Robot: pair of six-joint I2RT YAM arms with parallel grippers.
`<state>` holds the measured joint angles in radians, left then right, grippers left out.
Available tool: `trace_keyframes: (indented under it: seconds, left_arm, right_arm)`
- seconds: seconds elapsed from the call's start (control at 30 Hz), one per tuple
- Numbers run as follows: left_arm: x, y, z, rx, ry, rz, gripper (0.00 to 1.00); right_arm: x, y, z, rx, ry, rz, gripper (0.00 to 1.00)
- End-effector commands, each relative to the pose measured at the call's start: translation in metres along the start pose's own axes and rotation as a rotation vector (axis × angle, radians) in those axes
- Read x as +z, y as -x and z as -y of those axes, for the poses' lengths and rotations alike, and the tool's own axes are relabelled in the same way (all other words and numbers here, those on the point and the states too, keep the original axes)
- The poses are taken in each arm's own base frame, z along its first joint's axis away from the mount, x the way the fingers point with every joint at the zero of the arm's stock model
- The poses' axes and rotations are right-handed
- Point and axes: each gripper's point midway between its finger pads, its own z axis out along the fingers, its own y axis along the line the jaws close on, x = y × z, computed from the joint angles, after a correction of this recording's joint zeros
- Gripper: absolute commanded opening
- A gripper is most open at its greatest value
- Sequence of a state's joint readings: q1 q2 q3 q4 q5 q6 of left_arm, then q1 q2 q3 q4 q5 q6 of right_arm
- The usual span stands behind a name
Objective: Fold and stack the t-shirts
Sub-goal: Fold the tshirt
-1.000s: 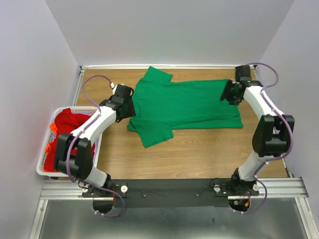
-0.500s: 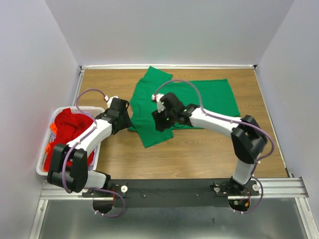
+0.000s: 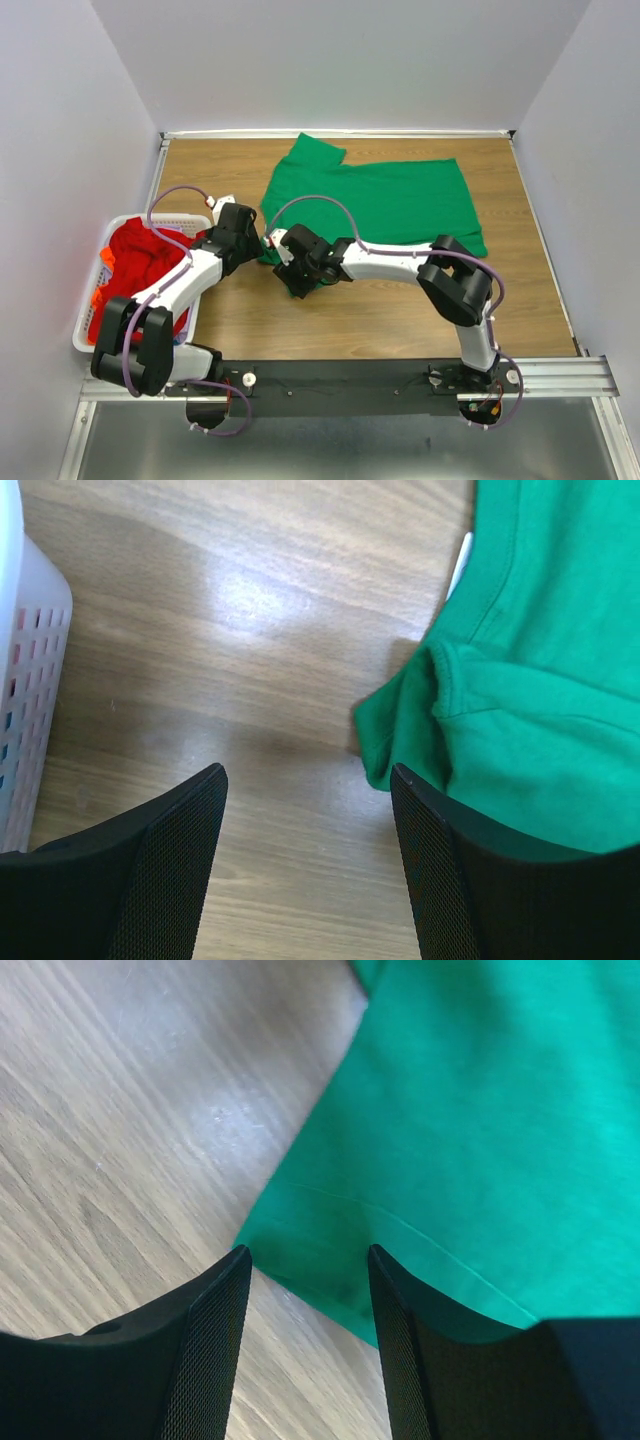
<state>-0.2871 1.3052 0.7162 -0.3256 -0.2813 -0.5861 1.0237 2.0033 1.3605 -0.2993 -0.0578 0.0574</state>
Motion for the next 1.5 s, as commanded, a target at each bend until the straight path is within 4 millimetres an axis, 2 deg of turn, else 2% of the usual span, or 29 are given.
trace_keyframes:
  seconds: [0.0, 0.07, 0.13, 0.2, 0.27, 0.3, 0.37, 0.6, 0.8, 0.93, 1.17, 1.47]
  left_arm:
    - [-0.001, 0.011, -0.003, -0.031, 0.009, 0.058, 0.74]
    - [-0.001, 0.011, -0.003, -0.032, 0.008, 0.055, 0.74]
    - [-0.002, 0.01, -0.002, -0.03, 0.008, 0.054, 0.74]
    - [-0.002, 0.01, -0.003, -0.029, 0.008, 0.054, 0.74]
    - [-0.003, 0.012, -0.003, -0.03, 0.007, 0.058, 0.74]
    - [-0.004, 0.012, -0.002, -0.03, 0.004, 0.06, 0.74]
    - [-0.005, 0.012, -0.002, -0.031, 0.003, 0.059, 0.74]
    - [-0.006, 0.01, -0.003, -0.028, 0.001, 0.053, 0.73]
    - [-0.005, 0.008, -0.002, -0.029, -0.003, 0.045, 0.73]
    - [-0.005, 0.007, -0.002, -0.025, -0.009, 0.043, 0.73]
    - [-0.006, 0.007, 0.003, -0.025, -0.034, 0.037, 0.73]
    - [-0.005, 0.002, 0.007, -0.021, -0.058, 0.017, 0.73]
  right_arm:
    - [0.014, 0.001, -0.002, -0.056, -0.036, 0.004, 0.57]
    - [0.018, -0.005, 0.004, -0.064, -0.077, -0.012, 0.55]
    - [0.025, -0.017, 0.006, -0.07, -0.098, -0.042, 0.47]
    - [0.026, -0.019, 0.008, -0.075, -0.108, -0.046, 0.32]
    - [0.02, -0.012, 0.011, -0.079, -0.13, -0.027, 0.21]
    - [0.017, -0.009, 0.013, -0.081, -0.138, -0.018, 0.1]
    - [0.01, 0.004, 0.016, -0.08, -0.164, 0.014, 0.0]
    - [-0.014, 0.049, 0.036, -0.137, -0.27, 0.111, 0.01]
    - [-0.019, 0.073, 0.063, -0.152, -0.336, 0.146, 0.01]
    - [-0.028, 0.095, 0.079, -0.139, -0.343, 0.192, 0.01]
    - [-0.032, 0.118, 0.108, -0.144, -0.387, 0.224, 0.01]
    - [-0.009, 0.129, 0.138, -0.188, -0.441, 0.204, 0.01]
